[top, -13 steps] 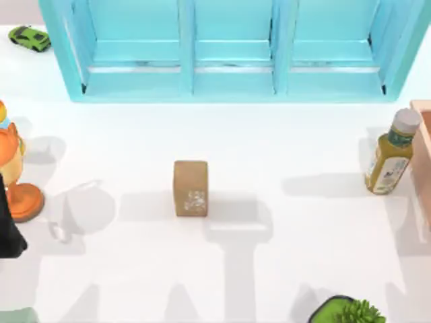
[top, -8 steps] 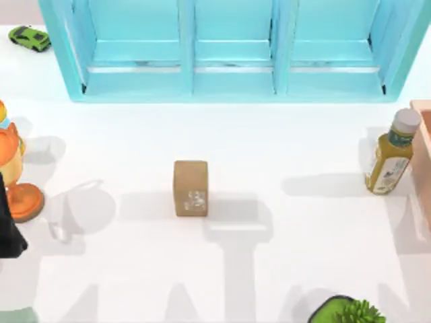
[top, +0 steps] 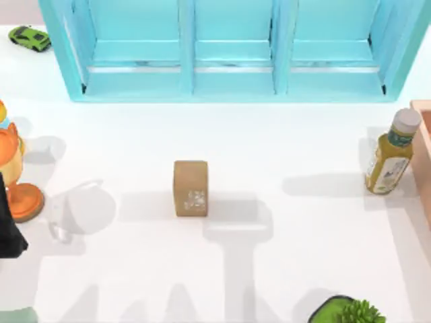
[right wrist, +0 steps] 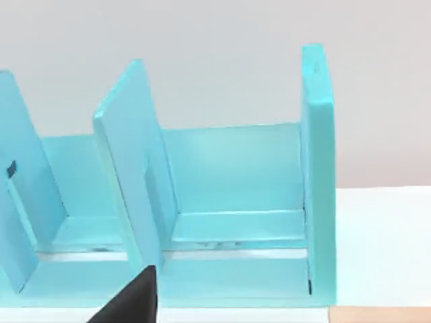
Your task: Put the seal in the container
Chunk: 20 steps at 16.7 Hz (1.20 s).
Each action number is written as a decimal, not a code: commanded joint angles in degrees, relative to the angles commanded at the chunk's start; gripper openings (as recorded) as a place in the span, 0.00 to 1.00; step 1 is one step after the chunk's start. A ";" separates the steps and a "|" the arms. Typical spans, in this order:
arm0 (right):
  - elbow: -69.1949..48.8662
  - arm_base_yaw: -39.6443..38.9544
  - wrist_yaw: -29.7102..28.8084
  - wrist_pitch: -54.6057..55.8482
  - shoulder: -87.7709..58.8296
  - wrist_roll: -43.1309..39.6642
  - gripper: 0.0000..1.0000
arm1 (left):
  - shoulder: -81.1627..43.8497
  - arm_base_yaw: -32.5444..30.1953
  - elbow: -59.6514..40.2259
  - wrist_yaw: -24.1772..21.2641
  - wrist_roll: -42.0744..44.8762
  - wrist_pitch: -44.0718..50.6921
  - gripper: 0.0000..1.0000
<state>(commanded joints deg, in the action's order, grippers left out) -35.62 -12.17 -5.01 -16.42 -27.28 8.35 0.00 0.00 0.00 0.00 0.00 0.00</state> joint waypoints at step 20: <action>-102.82 -31.44 -4.03 -60.50 -96.15 31.40 1.00 | 0.00 0.00 0.00 0.00 0.00 0.00 1.00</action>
<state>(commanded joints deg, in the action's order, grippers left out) -138.45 -43.61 -9.04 -76.93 -123.43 39.76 0.00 0.00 0.00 0.00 0.00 0.00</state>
